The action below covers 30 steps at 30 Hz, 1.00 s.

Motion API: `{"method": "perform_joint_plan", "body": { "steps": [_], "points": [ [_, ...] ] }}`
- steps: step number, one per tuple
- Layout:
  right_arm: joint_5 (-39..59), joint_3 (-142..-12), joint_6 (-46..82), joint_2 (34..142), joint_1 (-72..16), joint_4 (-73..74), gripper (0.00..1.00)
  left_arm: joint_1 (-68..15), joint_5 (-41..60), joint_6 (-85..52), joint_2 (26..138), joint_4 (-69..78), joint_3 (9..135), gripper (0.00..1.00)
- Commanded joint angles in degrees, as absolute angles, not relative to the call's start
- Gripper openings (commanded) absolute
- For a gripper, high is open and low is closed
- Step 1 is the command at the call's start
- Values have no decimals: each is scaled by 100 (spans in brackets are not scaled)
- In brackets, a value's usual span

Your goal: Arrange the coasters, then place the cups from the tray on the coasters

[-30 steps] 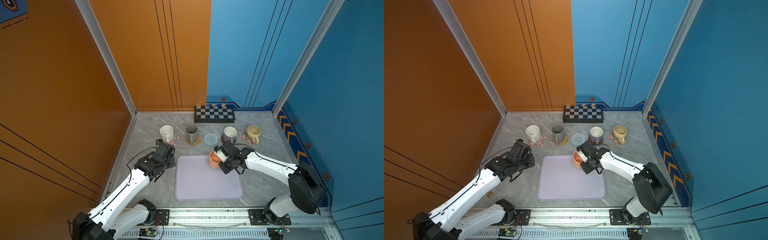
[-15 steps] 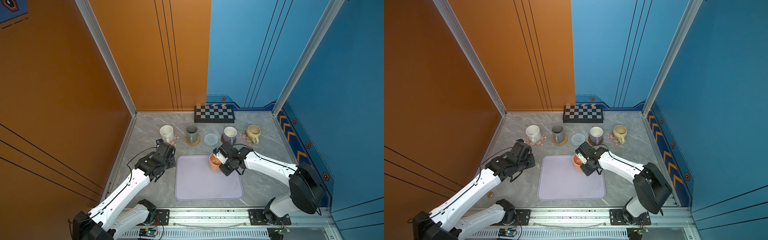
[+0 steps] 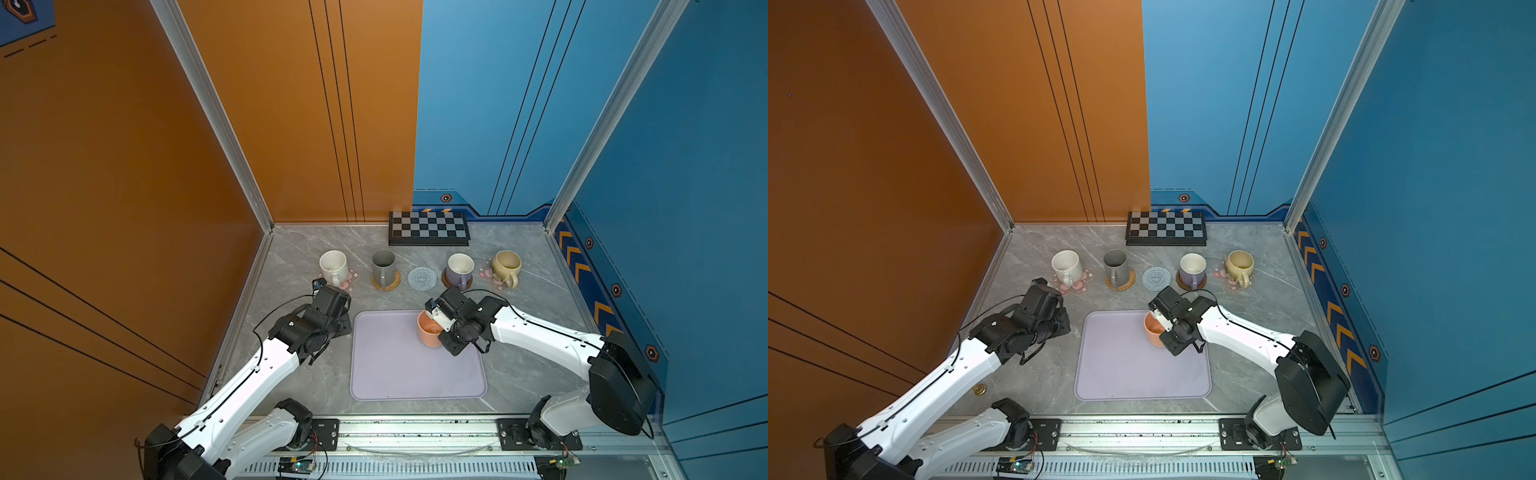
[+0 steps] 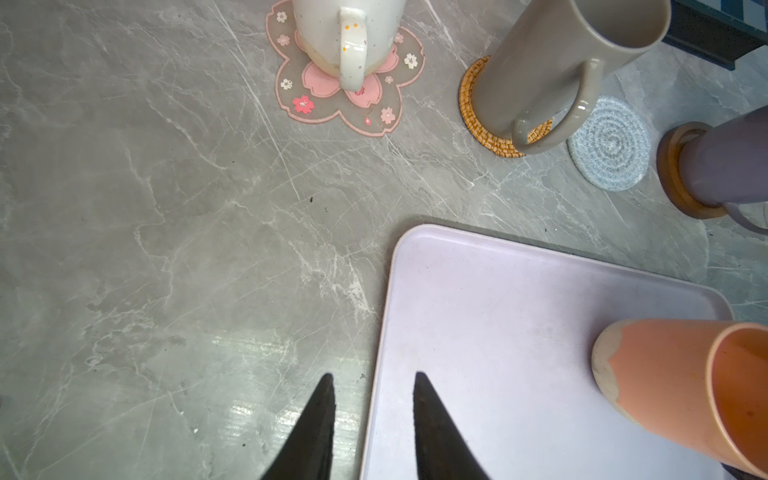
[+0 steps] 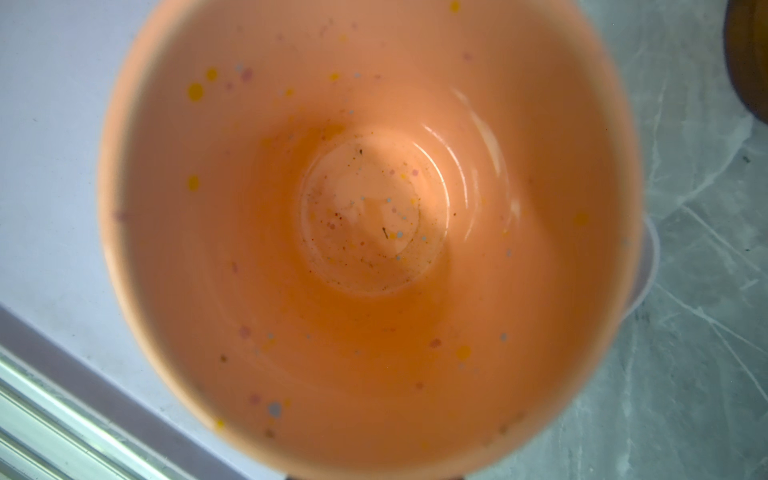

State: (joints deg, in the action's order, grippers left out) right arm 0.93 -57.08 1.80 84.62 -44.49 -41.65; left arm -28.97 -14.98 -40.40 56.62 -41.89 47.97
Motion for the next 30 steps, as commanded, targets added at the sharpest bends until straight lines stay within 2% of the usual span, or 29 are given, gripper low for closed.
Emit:
{"method": "perform_joint_plan", "body": {
  "steps": [1, 18, 30],
  "points": [
    [-228, -5761, 420, 8187, -4496, -4039, 0, -2945, -1626, -4043, 5590, -4333, 4781, 33],
    [-1073, -5669, 1207, 8077, -4616, -3427, 0, -2962, -1676, -3999, 5800, -4328, 4836, 33],
    [-1430, -5694, 1907, 8093, -4623, -2459, 0, -2936, -1703, -3951, 5826, -4324, 4882, 33]
  ]
}}
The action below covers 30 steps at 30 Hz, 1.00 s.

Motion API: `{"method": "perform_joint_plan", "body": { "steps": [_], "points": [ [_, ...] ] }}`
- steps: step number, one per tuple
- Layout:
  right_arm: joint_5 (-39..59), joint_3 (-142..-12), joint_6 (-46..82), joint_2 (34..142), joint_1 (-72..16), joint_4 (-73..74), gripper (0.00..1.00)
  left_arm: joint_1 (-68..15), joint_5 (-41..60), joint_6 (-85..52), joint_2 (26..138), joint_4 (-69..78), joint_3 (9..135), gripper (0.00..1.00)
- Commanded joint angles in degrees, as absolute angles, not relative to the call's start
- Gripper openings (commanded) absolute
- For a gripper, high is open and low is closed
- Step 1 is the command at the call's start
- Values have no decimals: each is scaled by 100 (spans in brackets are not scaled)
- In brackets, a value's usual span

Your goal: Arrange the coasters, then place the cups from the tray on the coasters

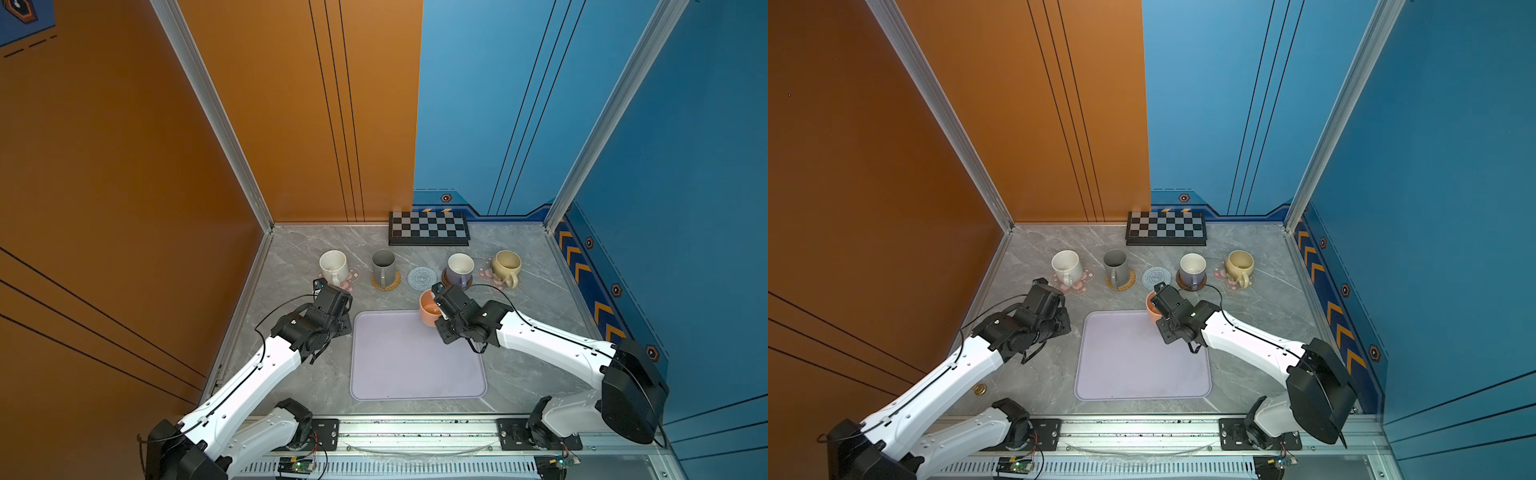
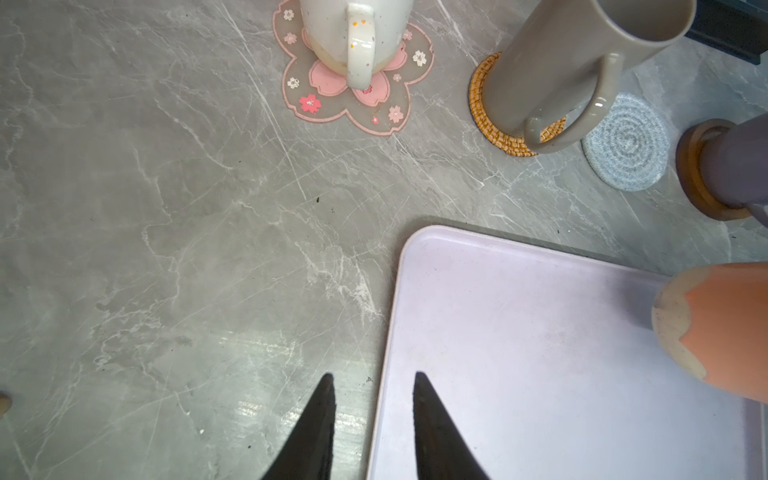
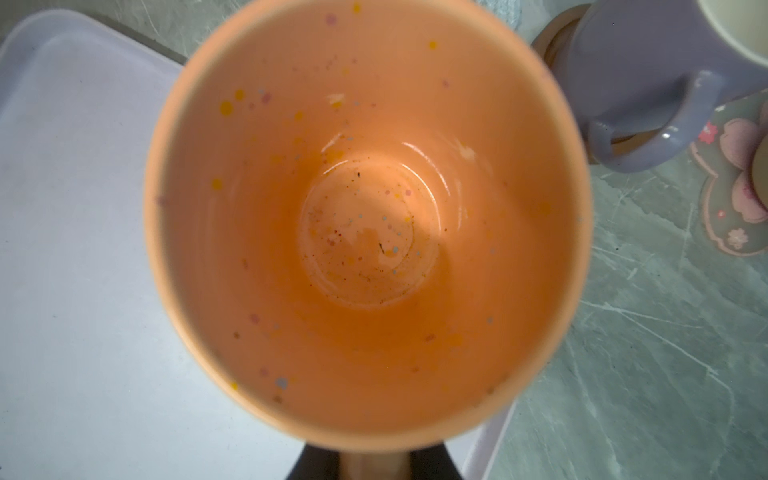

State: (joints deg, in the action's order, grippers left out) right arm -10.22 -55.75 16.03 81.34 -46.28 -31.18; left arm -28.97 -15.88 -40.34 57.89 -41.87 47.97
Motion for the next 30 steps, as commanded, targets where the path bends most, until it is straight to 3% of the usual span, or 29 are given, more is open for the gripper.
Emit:
{"method": "perform_joint_plan", "body": {
  "steps": [1, 11, 30],
  "points": [
    [-1452, -5740, 1887, 8123, -4636, -2435, 0, -2936, -1705, -3934, 5834, -4332, 4887, 33],
    [-1848, -6191, 1995, 8466, -4502, -2386, 0, -2857, -1696, -3854, 5834, -4325, 4955, 33],
    [-1600, -7009, 2645, 9249, -4065, -2075, 0, -2725, -1606, -3824, 5824, -4342, 4923, 33]
  ]
}}
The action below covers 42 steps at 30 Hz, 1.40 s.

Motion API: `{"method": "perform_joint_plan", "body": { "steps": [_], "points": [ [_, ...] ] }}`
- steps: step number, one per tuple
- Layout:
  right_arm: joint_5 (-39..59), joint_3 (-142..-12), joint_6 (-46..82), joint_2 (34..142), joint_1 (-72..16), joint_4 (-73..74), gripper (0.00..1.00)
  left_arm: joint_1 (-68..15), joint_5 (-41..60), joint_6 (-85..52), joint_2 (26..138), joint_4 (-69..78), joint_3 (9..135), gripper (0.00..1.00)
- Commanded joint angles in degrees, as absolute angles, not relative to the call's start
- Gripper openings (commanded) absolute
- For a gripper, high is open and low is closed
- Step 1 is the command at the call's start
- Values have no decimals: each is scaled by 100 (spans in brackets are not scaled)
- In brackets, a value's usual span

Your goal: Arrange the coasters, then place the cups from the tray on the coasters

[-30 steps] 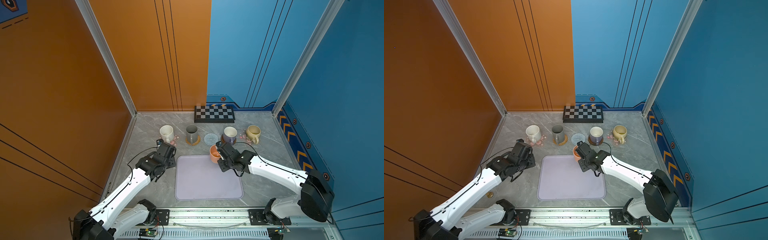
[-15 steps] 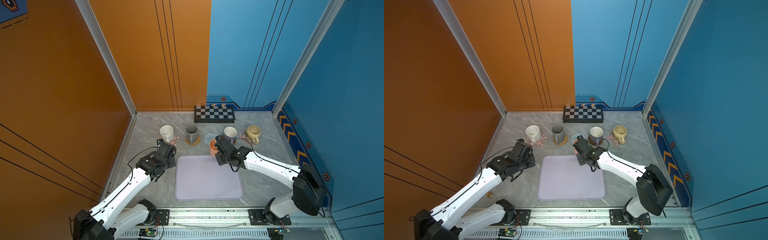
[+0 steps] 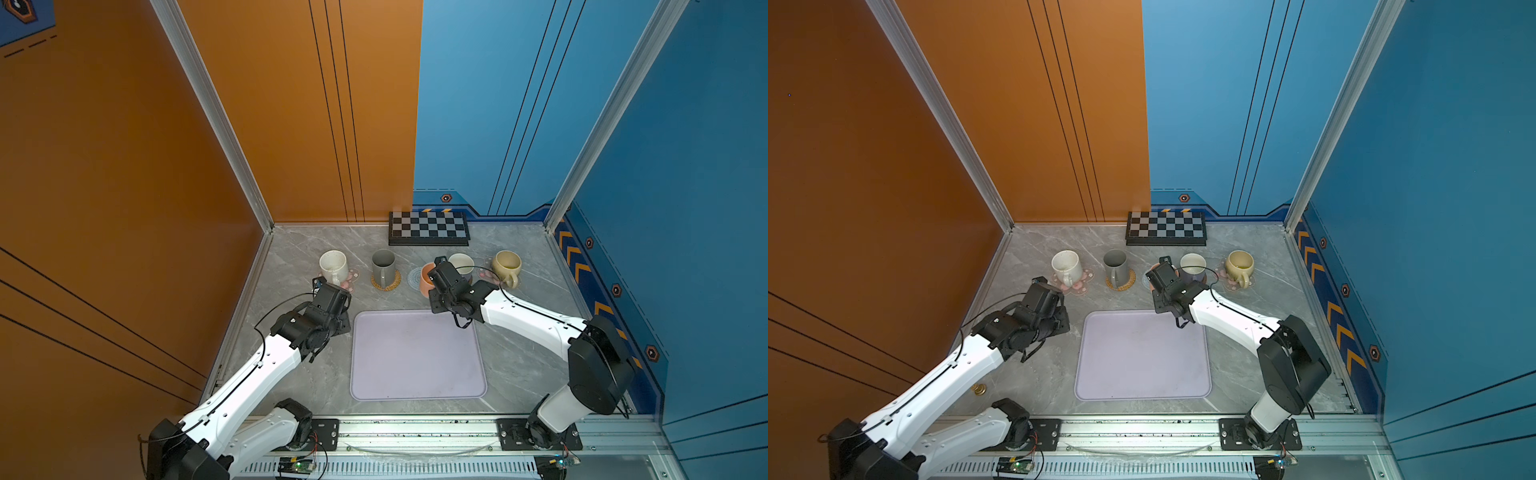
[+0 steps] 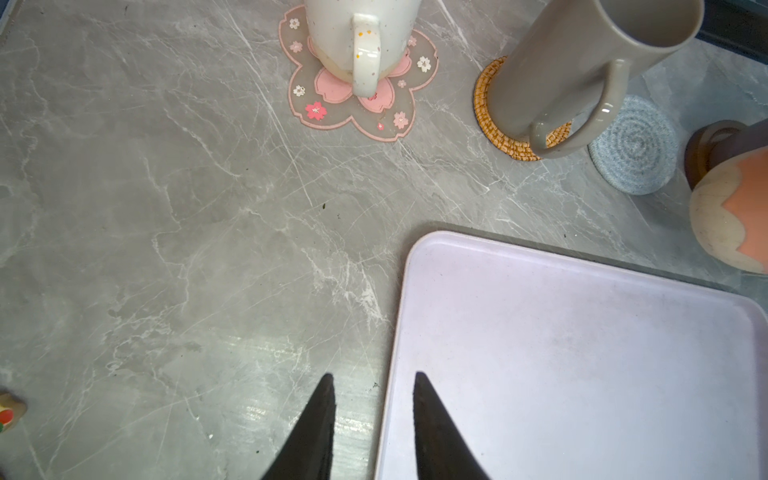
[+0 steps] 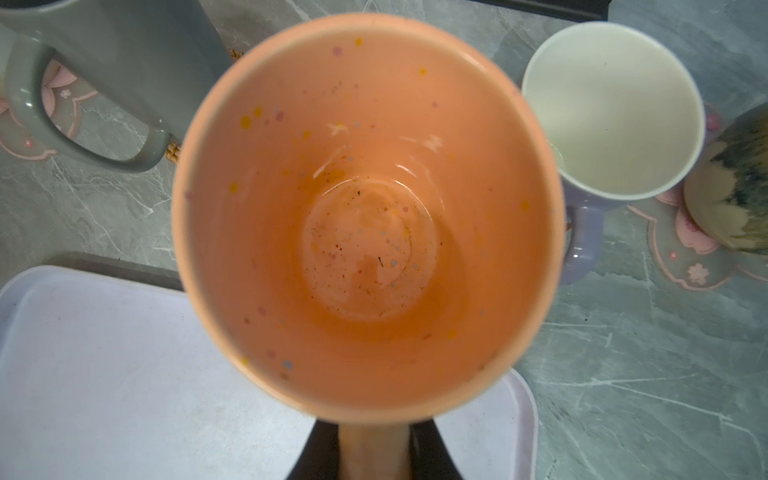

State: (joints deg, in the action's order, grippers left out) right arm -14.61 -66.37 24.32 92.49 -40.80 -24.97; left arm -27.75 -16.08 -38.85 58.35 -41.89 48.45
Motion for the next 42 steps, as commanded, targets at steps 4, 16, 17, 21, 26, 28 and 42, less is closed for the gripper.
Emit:
{"method": "perform_joint_plan", "body": {
  "steps": [4, 16, 17, 21, 26, 28, 42],
  "points": [
    [-1590, -7207, 2706, 9440, -4061, -2083, 0, -2700, -1619, -3831, 5801, -4342, 4851, 33],
    [-1652, -7569, 2786, 9841, -3888, -2077, 0, -2597, -1643, -3790, 5816, -4338, 4749, 33],
    [-1659, -7607, 2786, 9886, -3876, -2075, 0, -2585, -1635, -3780, 5827, -4336, 4753, 33],
    [-1691, -7741, 2812, 10042, -3841, -2079, 0, -2536, -1645, -3736, 5846, -4329, 4749, 33],
    [-1683, -7873, 2752, 10186, -3772, -2031, 0, -2460, -1652, -3744, 5828, -4331, 4712, 33],
    [-1661, -7925, 2728, 10244, -3773, -2017, 0, -2423, -1617, -3738, 5870, -4330, 4707, 33],
    [-1641, -8169, 2665, 10657, -3807, -1847, 0, -2287, -1575, -3683, 5968, -4324, 4745, 33]
  ]
}}
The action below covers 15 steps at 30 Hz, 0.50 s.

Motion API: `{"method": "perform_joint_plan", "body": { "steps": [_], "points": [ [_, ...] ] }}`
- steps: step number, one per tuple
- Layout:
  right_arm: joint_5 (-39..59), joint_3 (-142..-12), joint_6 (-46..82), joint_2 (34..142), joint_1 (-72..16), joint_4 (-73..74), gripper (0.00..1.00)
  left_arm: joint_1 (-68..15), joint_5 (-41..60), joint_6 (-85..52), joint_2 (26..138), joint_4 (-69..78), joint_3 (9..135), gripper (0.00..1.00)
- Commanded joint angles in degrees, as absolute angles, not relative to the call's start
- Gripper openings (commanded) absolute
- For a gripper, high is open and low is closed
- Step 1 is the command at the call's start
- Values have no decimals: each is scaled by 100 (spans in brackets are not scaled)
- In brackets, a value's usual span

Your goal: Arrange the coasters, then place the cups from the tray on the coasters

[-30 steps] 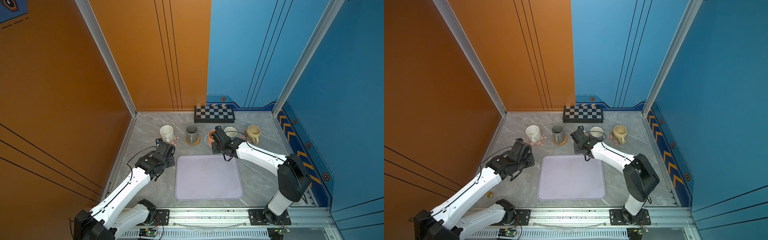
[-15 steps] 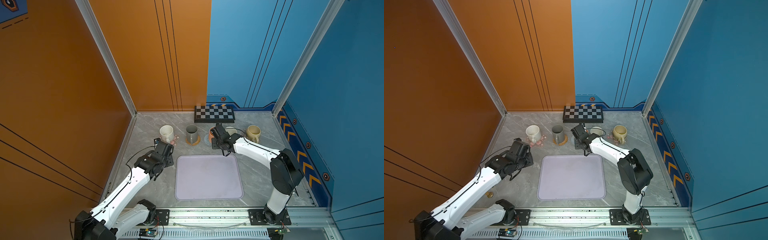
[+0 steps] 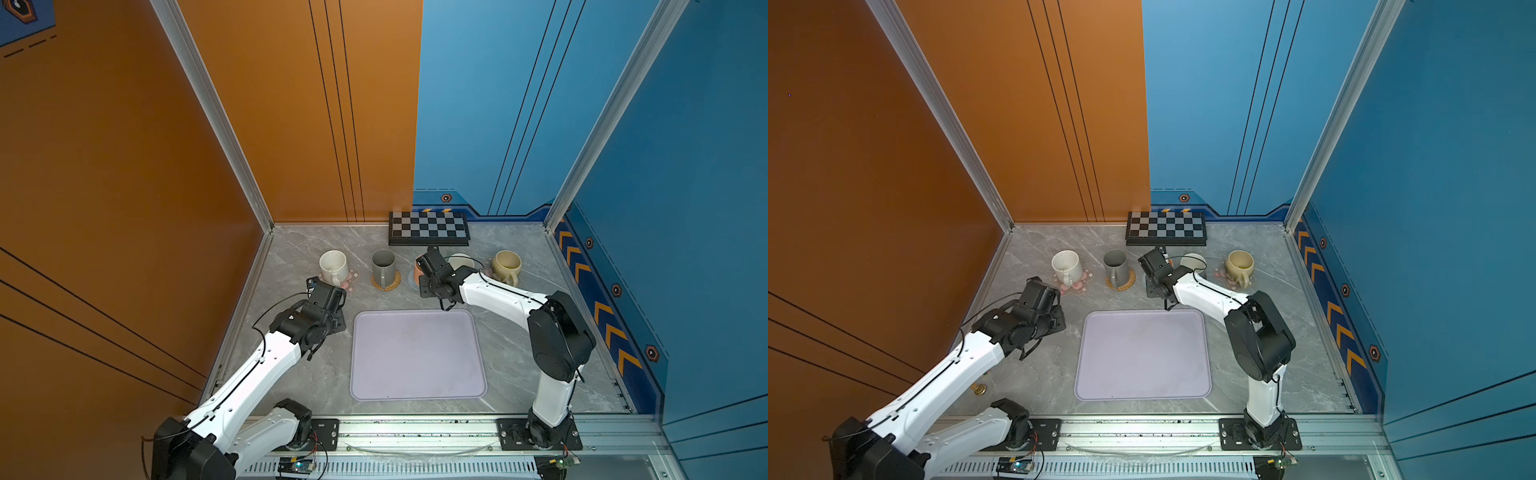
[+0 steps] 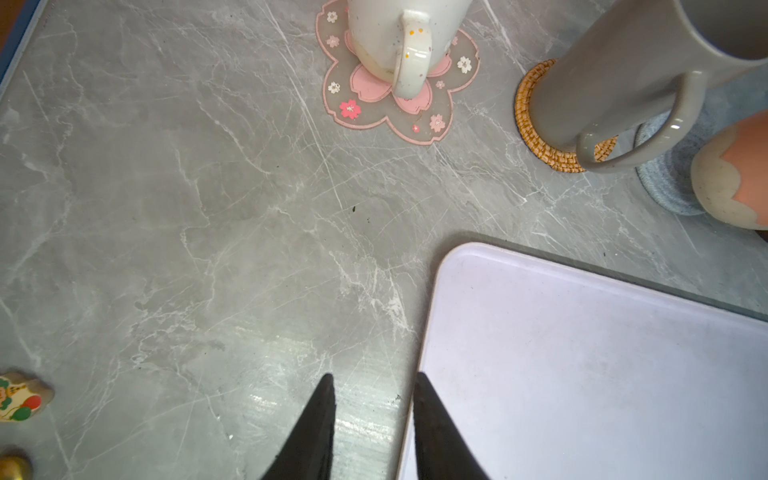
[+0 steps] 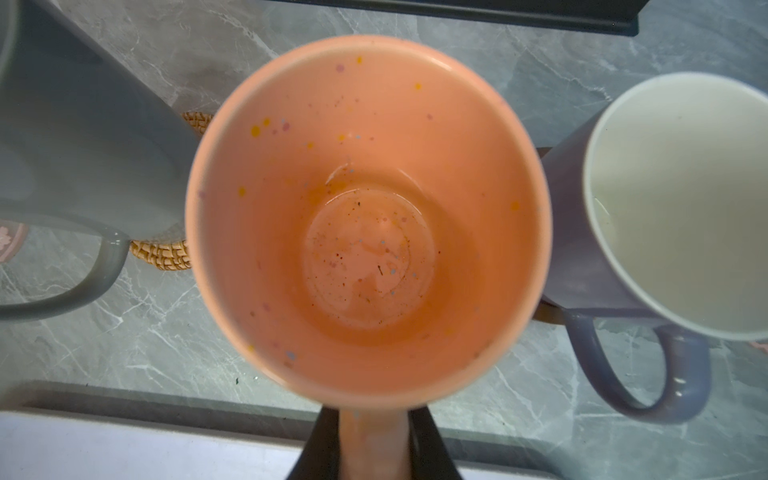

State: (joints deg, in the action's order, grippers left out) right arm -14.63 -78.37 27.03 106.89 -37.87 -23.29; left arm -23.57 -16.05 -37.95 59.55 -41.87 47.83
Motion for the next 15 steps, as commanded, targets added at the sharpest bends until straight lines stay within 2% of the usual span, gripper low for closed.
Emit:
{"method": "perform_joint_plan", "body": {
  "steps": [1, 15],
  "points": [
    [-1658, -8191, 2643, 10670, -3814, -1841, 0, -2267, -1573, -3685, 5975, -4324, 4742, 33],
    [-1816, -8425, 2487, 10966, -3841, -1779, 0, -2146, -1573, -3668, 6074, -4285, 4716, 33]
  ]
}}
